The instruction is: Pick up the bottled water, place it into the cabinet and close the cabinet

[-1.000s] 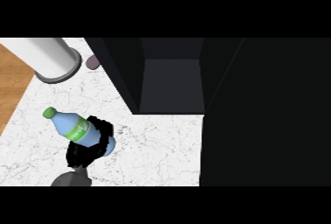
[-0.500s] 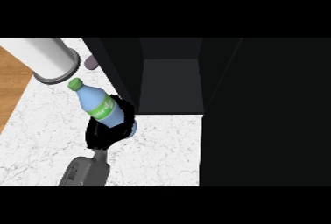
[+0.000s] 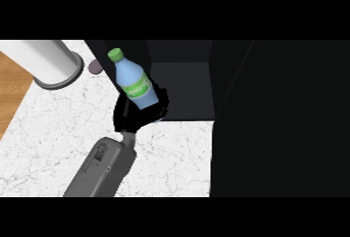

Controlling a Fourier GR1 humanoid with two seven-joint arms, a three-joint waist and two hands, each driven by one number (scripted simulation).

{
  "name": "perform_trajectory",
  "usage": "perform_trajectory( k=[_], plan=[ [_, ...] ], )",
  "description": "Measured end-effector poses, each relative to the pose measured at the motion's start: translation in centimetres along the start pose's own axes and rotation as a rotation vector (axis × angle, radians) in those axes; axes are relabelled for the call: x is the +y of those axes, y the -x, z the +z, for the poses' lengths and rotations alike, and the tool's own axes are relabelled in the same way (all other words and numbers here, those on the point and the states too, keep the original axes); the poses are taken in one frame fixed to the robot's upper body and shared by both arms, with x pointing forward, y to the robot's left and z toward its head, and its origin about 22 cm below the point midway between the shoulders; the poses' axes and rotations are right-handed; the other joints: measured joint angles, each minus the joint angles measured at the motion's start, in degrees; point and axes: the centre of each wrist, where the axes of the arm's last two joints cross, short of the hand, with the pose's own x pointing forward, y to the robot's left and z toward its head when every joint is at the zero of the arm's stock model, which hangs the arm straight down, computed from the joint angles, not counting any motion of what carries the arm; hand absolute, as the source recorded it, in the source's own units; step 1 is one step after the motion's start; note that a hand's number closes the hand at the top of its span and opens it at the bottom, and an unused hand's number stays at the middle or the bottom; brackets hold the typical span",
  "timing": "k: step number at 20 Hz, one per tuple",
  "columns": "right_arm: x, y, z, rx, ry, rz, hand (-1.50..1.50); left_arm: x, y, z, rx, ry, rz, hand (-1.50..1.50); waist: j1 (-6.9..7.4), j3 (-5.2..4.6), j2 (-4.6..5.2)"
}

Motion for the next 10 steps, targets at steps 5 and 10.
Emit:
perform_trajectory(
  k=[5,10],
  plan=[
    [0.2,-0.3,-0.7,-0.002,-0.004,-0.005,-1.50,-2.8,-1.0,-3.1,-0.019,-0.006,-0.100,1.50,-0.32,0.00,0.14],
    [0.5,0.1,-0.7,-0.002,-0.009,-0.007,-1.50,-3.8,-1.1,-6.3,-0.030,-0.034,-0.178,1.50,-0.67,-0.01,0.26]
  ],
)
